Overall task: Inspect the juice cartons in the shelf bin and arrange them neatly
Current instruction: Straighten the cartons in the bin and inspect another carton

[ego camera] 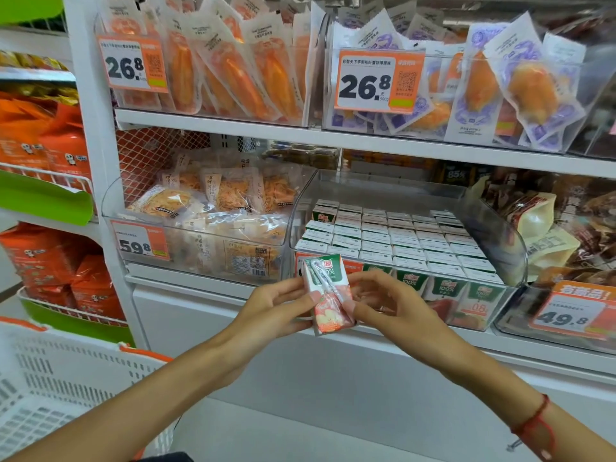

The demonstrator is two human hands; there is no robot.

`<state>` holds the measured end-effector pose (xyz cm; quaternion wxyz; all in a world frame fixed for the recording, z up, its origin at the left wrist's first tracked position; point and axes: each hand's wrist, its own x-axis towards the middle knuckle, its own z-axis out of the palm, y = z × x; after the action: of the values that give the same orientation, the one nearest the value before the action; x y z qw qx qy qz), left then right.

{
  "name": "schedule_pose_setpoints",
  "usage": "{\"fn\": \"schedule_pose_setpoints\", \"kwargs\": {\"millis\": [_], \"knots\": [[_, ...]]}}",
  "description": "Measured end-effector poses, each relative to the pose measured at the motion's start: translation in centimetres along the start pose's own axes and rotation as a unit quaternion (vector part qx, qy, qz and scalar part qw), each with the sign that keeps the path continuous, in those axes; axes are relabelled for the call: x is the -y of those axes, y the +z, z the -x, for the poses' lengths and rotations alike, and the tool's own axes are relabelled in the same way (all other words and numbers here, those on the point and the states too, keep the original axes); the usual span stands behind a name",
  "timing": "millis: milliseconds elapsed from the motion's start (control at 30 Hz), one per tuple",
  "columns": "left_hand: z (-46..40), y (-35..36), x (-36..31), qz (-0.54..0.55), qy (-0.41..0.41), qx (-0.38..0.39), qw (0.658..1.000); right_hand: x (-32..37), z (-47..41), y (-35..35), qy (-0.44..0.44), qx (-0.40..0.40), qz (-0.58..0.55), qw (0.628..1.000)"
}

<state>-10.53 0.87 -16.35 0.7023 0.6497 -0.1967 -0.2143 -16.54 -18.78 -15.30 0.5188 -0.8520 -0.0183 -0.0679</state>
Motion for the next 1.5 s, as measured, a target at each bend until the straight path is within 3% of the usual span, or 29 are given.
{"fn": "schedule_pose_setpoints", "kwargs": {"millis": [133,300,567,767,1100,1267,1500], "knots": [[0.1,-0.1,0.0,-0.007,-0.003,0.025,1.000,-0.4,0.1,0.3,0.043,0.034,-0.086,0.995],[0.0,-0.1,0.1,-0.032,0.005,0.048,0.998,-0.4,0.2,0.4,0.015,0.042,-0.062,0.997],[0.3,-0.6,0.1,-0.226,0.178,0.015,0.958,0.1,0.6,-0.6,-0.111,0.003,0.063,0.992],[0.4,-0.5,-0.1,-0.284,0.221,-0.010,0.933,0.1,0.7,-0.6,-0.135,-0.027,0.092,0.986],[0.4,0.0,-0.4,-0.072,0.089,0.012,0.993,0.8,1.0,0.0,-0.098,-0.006,0.032,0.995],[0.2,0.2,0.0,0.006,0.035,0.019,0.999,0.8,0.9,-0.3,-0.122,0.018,0.108,0.986],[-0.4,0.3,-0.4,0.140,-0.066,0.001,0.988,1.0,0.7,-0.9,-0.095,0.079,0.064,0.990]]}}
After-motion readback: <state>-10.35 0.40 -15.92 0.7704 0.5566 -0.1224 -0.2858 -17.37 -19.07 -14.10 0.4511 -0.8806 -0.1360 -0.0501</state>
